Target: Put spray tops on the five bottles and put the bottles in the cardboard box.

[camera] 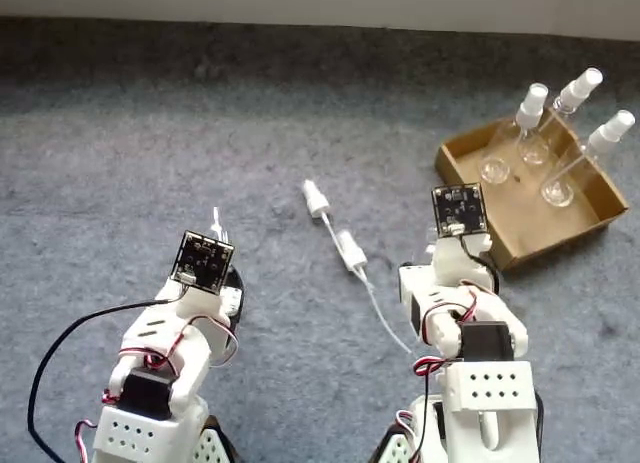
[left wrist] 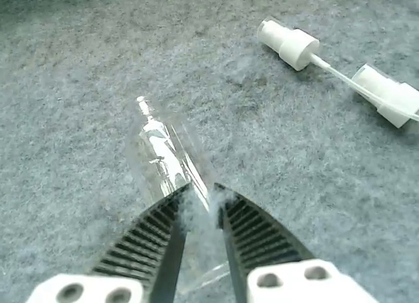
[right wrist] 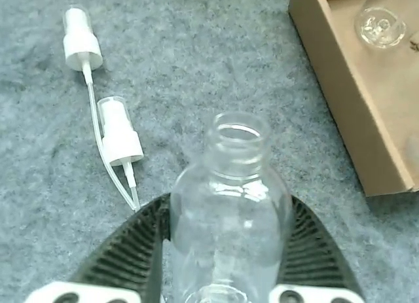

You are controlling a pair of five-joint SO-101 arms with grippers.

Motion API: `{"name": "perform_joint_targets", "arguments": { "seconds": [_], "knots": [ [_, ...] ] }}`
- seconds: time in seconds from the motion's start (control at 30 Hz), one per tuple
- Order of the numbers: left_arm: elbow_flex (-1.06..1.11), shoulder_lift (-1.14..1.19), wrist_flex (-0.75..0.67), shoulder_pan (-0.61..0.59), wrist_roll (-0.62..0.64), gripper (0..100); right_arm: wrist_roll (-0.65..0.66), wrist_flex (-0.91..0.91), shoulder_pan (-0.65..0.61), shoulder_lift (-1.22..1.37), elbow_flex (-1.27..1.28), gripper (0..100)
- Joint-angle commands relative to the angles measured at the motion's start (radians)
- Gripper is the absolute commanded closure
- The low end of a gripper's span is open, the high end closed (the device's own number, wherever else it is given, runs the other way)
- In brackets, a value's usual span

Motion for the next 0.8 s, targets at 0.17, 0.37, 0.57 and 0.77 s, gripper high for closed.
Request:
{"name": "perform_joint_targets", "arguments": {
  "seconds": [0.17,0.37,0.57,0.77],
  "knots": [
    [-0.180,0.065,-0.012,0.016,-0.052,99,-0.097,-0.015,0.016,-0.019,-0.021,87.1],
    [-0.378,0.401,-0.018,0.024,-0.052,99,-0.129,-0.018,0.016,-0.019,-0.019,87.1],
    [-0.582,0.739,-0.020,0.027,-0.051,99,-0.132,-0.022,0.016,-0.019,-0.022,87.1],
    [-0.776,1.040,-0.015,0.113,-0.049,99,-0.127,-0.024,0.018,-0.033,-0.022,87.1]
  ]
}}
